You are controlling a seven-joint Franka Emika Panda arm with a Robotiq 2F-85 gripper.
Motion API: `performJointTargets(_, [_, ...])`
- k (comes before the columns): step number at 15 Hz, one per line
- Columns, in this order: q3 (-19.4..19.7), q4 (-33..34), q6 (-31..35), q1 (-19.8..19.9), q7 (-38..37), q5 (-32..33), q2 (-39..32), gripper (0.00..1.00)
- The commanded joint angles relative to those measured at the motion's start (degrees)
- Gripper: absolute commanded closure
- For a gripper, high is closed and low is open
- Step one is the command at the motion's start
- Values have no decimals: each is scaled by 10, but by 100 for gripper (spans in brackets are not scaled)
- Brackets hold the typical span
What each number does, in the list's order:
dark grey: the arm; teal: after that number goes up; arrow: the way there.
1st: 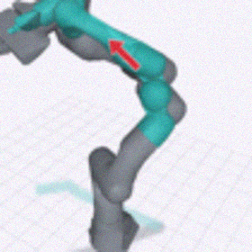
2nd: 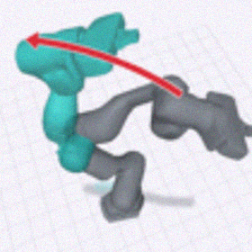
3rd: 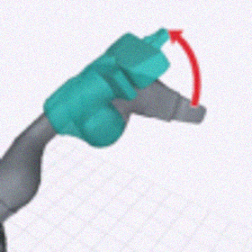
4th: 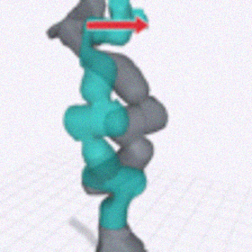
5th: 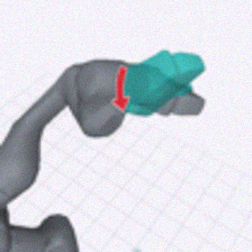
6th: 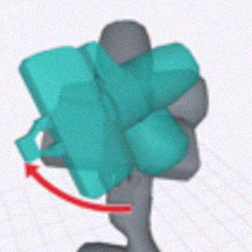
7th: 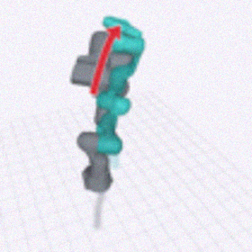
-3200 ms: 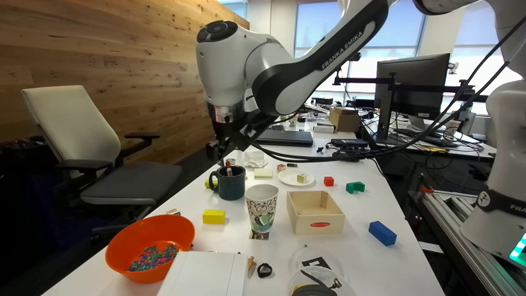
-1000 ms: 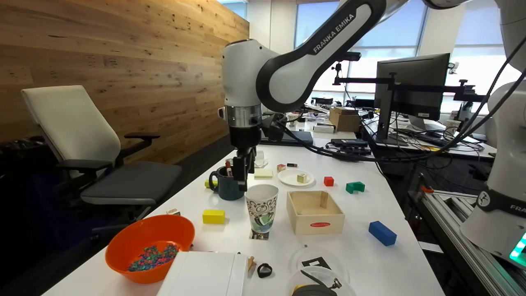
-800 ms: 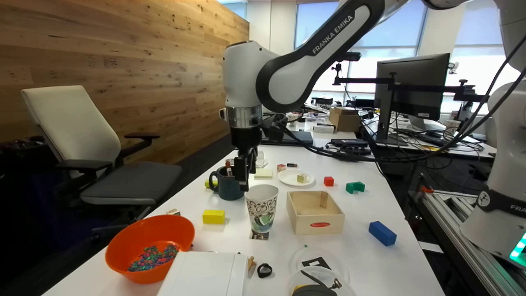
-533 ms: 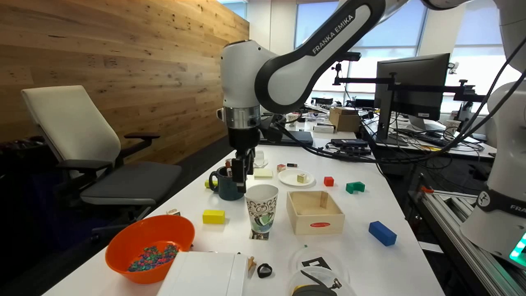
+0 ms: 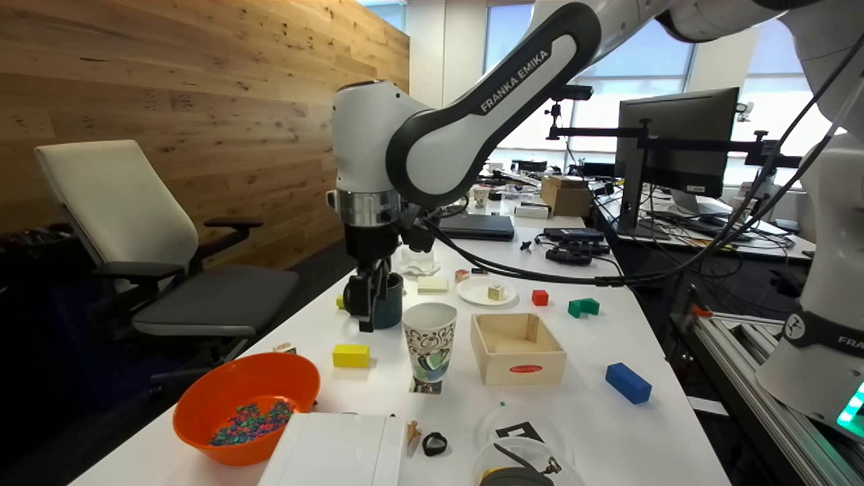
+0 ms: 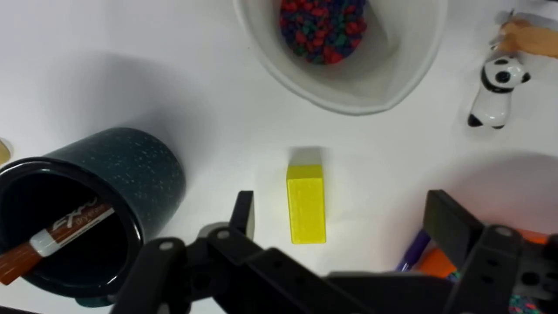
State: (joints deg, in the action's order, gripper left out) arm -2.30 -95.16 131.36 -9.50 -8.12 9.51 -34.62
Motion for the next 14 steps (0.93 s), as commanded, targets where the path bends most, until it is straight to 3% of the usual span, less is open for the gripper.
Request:
performJointTargets(1, [-5, 67, -65, -1, 37, -8, -50, 0])
performJointTargets(10, [-9, 142, -168, -4, 87, -2, -107, 0])
performJointTargets(14, [0, 150, -138, -11, 48, -3, -104, 0])
